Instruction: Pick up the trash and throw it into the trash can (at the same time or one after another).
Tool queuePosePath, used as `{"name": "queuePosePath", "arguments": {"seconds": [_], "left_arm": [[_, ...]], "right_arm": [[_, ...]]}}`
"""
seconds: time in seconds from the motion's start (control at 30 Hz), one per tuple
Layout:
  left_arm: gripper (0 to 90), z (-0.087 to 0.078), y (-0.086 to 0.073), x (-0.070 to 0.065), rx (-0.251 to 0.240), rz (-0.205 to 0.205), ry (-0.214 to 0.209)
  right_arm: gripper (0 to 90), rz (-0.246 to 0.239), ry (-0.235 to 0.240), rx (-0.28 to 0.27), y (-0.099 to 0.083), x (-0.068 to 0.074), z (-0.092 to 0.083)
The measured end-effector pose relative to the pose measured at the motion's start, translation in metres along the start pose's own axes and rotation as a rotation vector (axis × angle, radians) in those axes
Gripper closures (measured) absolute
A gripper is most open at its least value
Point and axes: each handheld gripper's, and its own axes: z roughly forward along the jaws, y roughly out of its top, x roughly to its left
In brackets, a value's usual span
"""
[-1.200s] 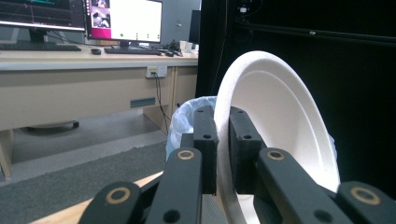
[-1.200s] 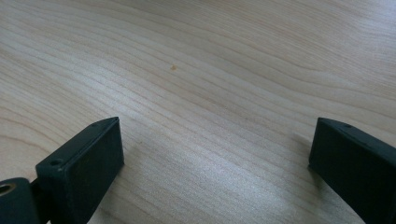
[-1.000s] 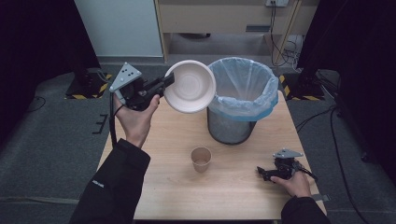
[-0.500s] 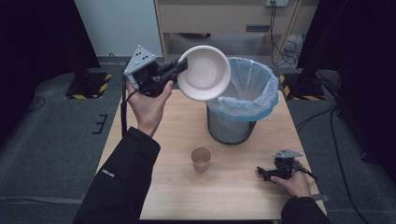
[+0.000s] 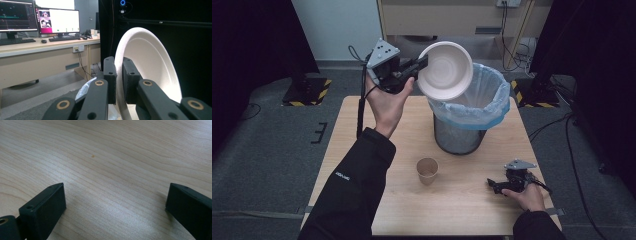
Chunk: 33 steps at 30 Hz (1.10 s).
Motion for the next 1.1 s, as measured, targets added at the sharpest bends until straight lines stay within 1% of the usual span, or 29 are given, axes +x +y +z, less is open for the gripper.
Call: {"name": "queuePosePath", "arguments": {"seconds": [0.1,0.13,0.17,0.2,0.23,0.3,0.33,0.37,0.4,0.57,0.6,0.63,0.67,0.83,0.9,0.93,1.0,1.1], "left_arm": [[82.9,0.01,0.001,-0.001,0.005,-0.002,0.003],[82.9,0.01,0.001,-0.001,0.005,-0.002,0.003],[82.9,0.016,0.001,-0.002,0.008,-0.009,0.001],[82.9,0.019,0.0,-0.002,0.009,-0.011,-0.001],[82.9,0.019,0.0,-0.002,0.009,-0.011,-0.001],[83.0,0.025,0.0,-0.003,0.014,-0.01,0.0],[82.9,0.031,-0.001,-0.004,0.02,-0.008,0.0],[82.9,0.031,-0.001,-0.004,0.02,-0.008,0.0],[82.9,0.036,-0.003,-0.004,0.021,-0.014,0.002],[82.9,0.048,-0.005,-0.003,0.027,-0.017,0.012],[82.9,0.049,-0.006,-0.003,0.025,-0.01,0.02],[82.9,0.052,-0.007,-0.003,0.028,-0.013,0.017],[82.9,0.054,-0.008,-0.003,0.03,-0.007,0.027],[82.9,0.064,-0.011,-0.001,0.034,-0.002,0.038],[82.9,0.071,-0.015,0.0,0.042,0.002,0.051],[82.9,0.071,-0.015,0.0,0.042,0.002,0.051],[82.9,0.078,-0.019,0.002,0.047,-0.011,0.053],[82.9,0.082,-0.022,0.002,0.051,-0.014,0.061]], "right_arm": [[2.9,0.001,0.001,0.003,0.0,0.0,0.0],[2.9,0.001,0.001,0.003,0.0,0.0,0.0],[3.0,-0.001,0.003,0.005,0.0,0.0,0.0],[3.0,-0.001,0.004,0.005,0.0,0.0,0.0],[3.0,-0.001,0.004,0.005,0.0,0.0,0.0],[2.9,-0.001,0.004,0.005,0.0,0.0,0.0],[2.9,-0.002,0.003,0.005,0.0,0.0,0.0],[2.9,-0.002,0.003,0.005,0.0,0.0,0.0],[3.0,-0.001,0.004,0.005,0.0,0.0,0.0],[2.9,-0.001,0.004,0.005,0.0,0.0,0.0],[2.9,-0.002,0.004,0.005,0.0,0.0,0.0],[2.9,-0.002,0.004,0.005,0.0,0.0,0.0],[2.9,-0.001,0.003,0.006,0.0,0.0,0.0],[2.9,-0.002,0.003,0.006,0.0,0.0,0.0],[2.8,-0.002,0.004,0.006,0.0,0.0,0.0],[2.8,-0.002,0.004,0.006,0.0,0.0,0.0],[2.8,-0.002,0.004,0.006,0.0,0.0,0.0],[2.8,-0.002,0.004,0.006,0.0,0.0,0.0]]}}
